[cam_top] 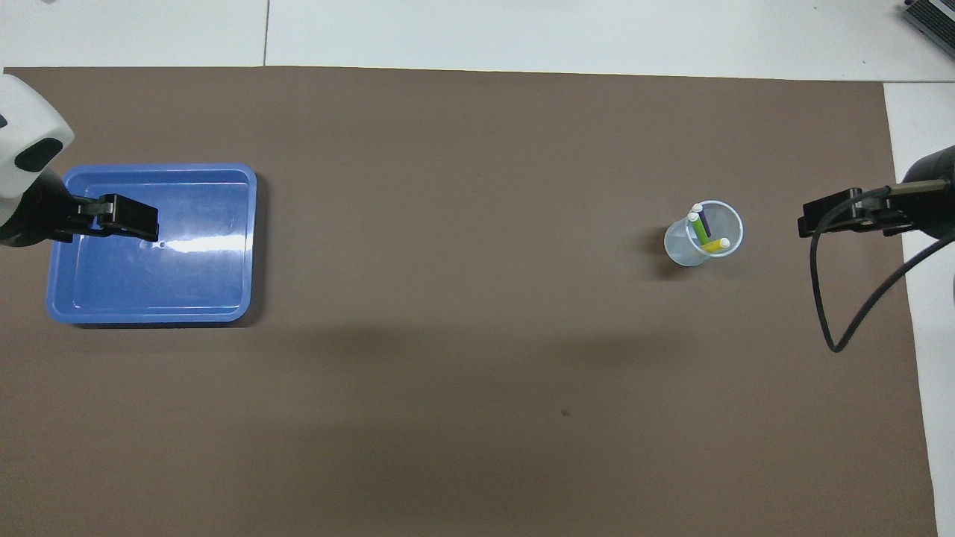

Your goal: Right arm passes pens to left for tray arrangement

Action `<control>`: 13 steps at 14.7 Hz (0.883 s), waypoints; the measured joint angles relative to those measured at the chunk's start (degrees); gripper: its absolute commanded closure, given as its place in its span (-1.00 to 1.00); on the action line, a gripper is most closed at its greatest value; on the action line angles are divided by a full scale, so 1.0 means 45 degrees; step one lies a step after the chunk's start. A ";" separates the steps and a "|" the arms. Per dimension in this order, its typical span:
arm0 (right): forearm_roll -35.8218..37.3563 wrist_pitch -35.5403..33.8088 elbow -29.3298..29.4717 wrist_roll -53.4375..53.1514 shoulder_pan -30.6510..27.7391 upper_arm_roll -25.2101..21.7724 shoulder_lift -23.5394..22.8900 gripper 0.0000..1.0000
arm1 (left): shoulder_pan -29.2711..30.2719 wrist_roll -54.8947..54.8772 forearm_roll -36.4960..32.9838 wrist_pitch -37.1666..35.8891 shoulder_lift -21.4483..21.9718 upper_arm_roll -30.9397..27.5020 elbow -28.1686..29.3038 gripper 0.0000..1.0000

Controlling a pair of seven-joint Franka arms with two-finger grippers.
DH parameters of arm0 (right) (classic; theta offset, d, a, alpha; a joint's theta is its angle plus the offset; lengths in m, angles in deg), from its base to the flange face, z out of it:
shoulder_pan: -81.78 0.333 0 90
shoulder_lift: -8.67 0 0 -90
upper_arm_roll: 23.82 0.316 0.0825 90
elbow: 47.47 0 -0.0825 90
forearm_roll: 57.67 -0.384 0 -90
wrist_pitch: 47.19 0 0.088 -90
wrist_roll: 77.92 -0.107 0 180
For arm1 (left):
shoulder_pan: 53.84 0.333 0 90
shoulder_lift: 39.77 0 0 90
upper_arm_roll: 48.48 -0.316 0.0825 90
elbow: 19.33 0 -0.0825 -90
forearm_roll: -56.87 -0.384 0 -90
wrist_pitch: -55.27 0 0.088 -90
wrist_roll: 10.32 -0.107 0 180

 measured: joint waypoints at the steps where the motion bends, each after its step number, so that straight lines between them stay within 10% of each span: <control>1: 0.0000 0.0000 -0.0010 0.0000 -0.0001 0.0000 0.0009 -1.00 | 0.0000 0.0000 0.0000 0.0000 0.0000 0.0000 0.0000 -1.00; 13: -0.0001 0.1639 -0.0736 0.0000 -0.0054 -0.0032 0.0044 -1.00 | 0.0000 0.0000 0.0000 0.0000 0.0000 0.0000 0.0000 -1.00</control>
